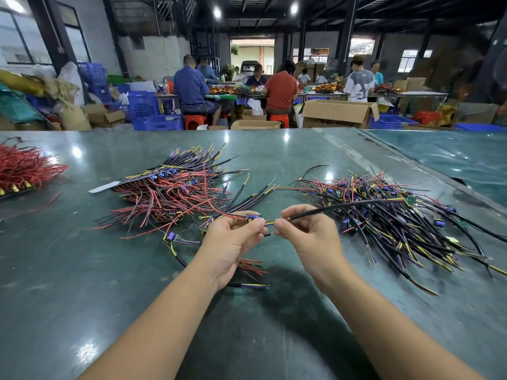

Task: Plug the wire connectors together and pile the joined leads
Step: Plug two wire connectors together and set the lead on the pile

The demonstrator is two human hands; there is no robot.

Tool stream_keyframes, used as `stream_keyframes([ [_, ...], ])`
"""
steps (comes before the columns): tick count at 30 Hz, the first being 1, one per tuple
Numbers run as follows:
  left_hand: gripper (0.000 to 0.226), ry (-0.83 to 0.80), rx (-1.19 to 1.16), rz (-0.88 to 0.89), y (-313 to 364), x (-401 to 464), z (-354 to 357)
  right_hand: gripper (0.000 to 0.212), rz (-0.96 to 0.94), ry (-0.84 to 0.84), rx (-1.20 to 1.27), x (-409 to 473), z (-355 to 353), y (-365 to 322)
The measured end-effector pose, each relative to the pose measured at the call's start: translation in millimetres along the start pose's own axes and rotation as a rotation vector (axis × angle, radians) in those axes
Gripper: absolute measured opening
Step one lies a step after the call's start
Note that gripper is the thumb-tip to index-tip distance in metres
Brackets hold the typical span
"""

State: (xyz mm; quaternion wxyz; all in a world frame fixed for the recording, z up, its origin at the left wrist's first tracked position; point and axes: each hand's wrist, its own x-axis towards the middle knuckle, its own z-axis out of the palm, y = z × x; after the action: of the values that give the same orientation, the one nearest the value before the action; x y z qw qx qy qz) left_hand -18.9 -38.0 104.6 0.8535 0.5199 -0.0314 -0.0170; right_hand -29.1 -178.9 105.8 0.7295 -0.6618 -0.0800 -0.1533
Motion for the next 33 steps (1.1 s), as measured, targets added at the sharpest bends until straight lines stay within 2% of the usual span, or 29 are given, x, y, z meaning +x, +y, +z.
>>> stream_keyframes([
  [4,0.011,0.017,-0.033,0.023,2.8,-0.6,0.2,0.011,-0.012,0.046,0.03,0.8,2.3,-1.9],
  [10,0.006,0.046,-0.124,-0.017,9.4,0.5,0.8,0.024,0.011,0.178,0.451,6.5,-5.3,-7.4],
  [12,0.007,0.067,-0.183,-0.053,9.2,0.3,3.1,0.026,0.024,0.194,0.476,6.2,-2.9,-7.2],
  [13,0.008,0.085,-0.208,-0.059,9.5,0.3,3.0,0.028,0.02,0.194,0.394,6.5,-2.5,-7.1],
  [16,0.012,0.143,-0.256,-0.053,10.6,1.5,-1.5,0.039,-0.079,0.098,-0.082,3.9,-8.0,-4.0],
  [18,0.013,0.154,-0.249,-0.053,10.4,2.1,-2.9,0.047,-0.325,0.015,-0.37,-3.2,-10.3,-2.3],
  [21,0.009,0.115,-0.191,-0.052,9.1,1.7,-0.7,0.026,-0.82,0.016,-0.745,-9.1,-8.3,-2.0],
  [23,0.008,0.09,-0.173,-0.055,10.3,1.6,-0.9,0.03,-0.896,0.103,-0.969,-7.2,-6.8,-5.3],
  [25,0.01,0.08,-0.197,-0.061,12.5,2.0,-2.6,0.031,-0.892,0.07,-1.067,-3.1,-10.4,-7.6],
  [27,0.01,0.067,-0.22,-0.064,14.2,2.3,-3.6,0.03,-0.916,-0.044,-1.063,-0.7,-16.9,-6.4],
  [29,0.011,0.038,-0.236,-0.059,14.7,2.1,-3.5,0.032,-0.915,-0.088,-1.033,0.3,-21.4,-8.0],
  [31,0.021,-0.012,-0.239,-0.05,14.2,1.5,-3.9,0.033,-0.915,-0.012,-1.007,1.2,-23.4,-10.9],
  [33,0.027,-0.052,-0.211,-0.055,13.4,0.7,-4.9,0.034,-0.903,0.141,-0.976,4.1,-26.7,-14.5],
])
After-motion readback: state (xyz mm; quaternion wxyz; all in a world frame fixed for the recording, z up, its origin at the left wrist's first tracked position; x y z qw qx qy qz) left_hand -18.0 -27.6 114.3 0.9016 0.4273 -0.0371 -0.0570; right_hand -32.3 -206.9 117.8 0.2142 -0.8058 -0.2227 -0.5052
